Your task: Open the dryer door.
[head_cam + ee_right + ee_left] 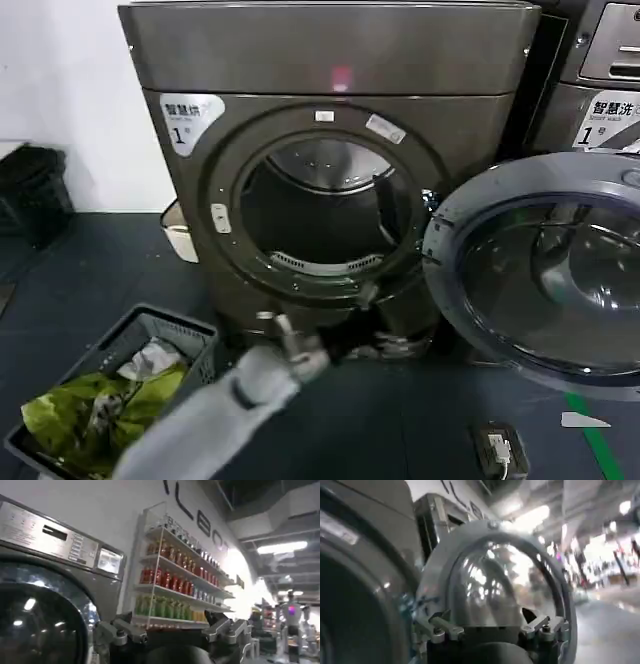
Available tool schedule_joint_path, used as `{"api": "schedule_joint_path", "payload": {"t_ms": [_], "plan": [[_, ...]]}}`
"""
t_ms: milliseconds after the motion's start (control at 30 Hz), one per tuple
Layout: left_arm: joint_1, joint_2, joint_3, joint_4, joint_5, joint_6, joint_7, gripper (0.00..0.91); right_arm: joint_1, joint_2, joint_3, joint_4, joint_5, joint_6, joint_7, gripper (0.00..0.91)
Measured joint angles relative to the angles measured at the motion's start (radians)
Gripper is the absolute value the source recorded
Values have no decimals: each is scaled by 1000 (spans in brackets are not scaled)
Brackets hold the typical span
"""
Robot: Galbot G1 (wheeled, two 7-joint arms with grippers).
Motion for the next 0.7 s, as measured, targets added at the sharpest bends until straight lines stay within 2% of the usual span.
{"api": "schedule_joint_path", "payload": {"t_ms": [300, 467, 700], "plan": [[122, 303, -194, -24, 89, 124, 143, 907, 12, -8, 39, 0, -100, 18, 54, 907], [188, 420, -297, -4, 115, 178, 179, 907, 11, -14, 57, -1, -146, 17, 51, 907], [246, 549, -387, 52, 129, 198, 230, 907, 18, -36, 69, -10, -189, 19, 60, 907]]}}
